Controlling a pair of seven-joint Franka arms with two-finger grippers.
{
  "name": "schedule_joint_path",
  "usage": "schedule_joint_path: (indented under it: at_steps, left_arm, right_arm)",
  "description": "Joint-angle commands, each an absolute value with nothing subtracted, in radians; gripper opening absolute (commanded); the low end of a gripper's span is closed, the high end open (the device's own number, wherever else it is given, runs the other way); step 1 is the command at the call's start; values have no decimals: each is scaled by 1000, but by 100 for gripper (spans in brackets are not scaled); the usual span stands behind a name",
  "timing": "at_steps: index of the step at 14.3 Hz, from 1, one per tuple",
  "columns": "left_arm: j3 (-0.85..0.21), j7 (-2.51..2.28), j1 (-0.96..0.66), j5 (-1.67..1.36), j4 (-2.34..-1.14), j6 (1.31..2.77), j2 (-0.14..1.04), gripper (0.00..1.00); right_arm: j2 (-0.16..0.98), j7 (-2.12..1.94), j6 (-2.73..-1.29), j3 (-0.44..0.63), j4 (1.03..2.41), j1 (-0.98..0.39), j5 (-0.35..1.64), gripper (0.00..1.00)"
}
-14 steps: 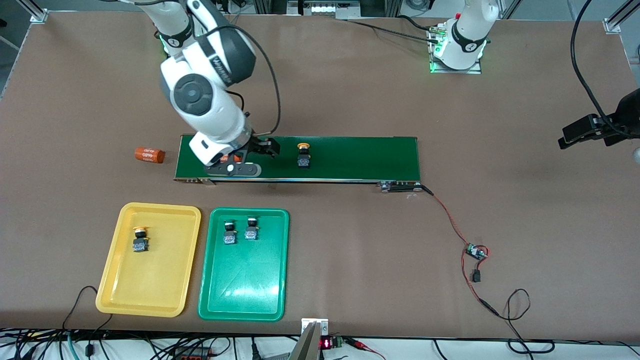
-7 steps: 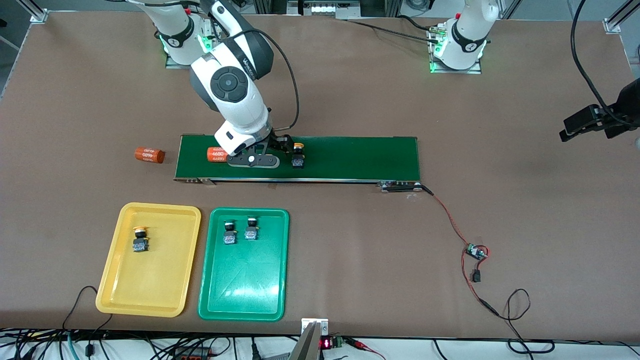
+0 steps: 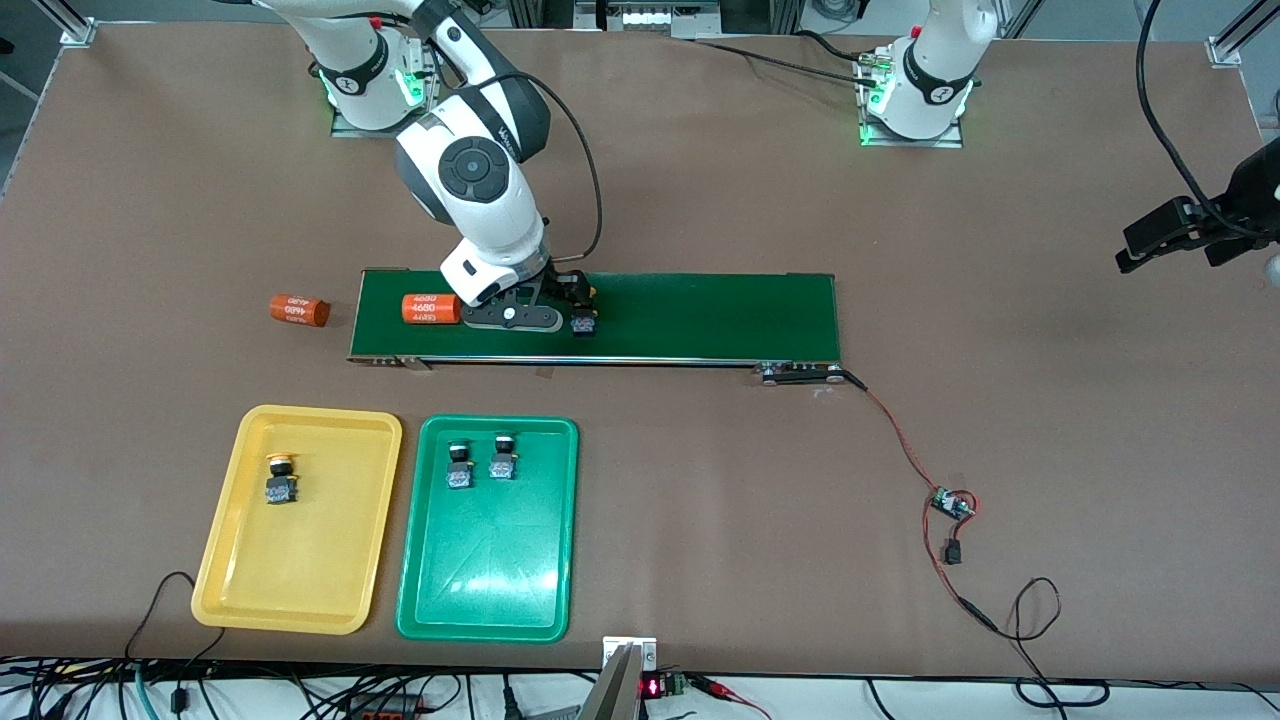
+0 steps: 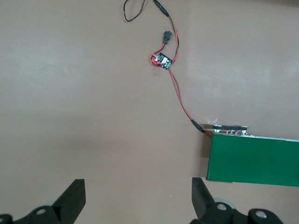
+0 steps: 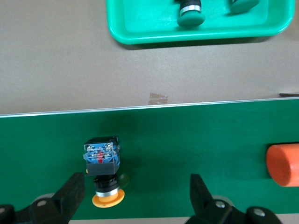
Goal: Sort buttons by color to trays
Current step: 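Lift the yellow button and carry it toward the yellow tray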
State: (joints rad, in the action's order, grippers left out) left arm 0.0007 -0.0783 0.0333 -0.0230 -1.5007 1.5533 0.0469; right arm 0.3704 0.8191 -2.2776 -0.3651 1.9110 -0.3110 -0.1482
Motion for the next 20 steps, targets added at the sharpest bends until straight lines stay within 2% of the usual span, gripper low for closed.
schedule_joint_path:
  at_steps: [1, 10, 16, 20]
  left_arm:
    - [6, -81, 31, -34, -1526, 1571, 28, 100]
    - [8, -81, 32, -32, -1531, 1569, 28, 100]
    - [5, -83, 32, -37, -1529, 1572, 28, 100]
    - [6, -83, 32, -37, -1528, 1571, 28, 100]
  right_arm:
    - [371, 853, -2307, -368, 1930, -321, -170, 100]
    - [397, 890, -2414, -368, 2019, -336, -179, 100]
    - [414, 890, -2441, -367, 2026, -330, -195, 100]
    - [425, 887, -2467, -356, 2023, -318, -231, 91]
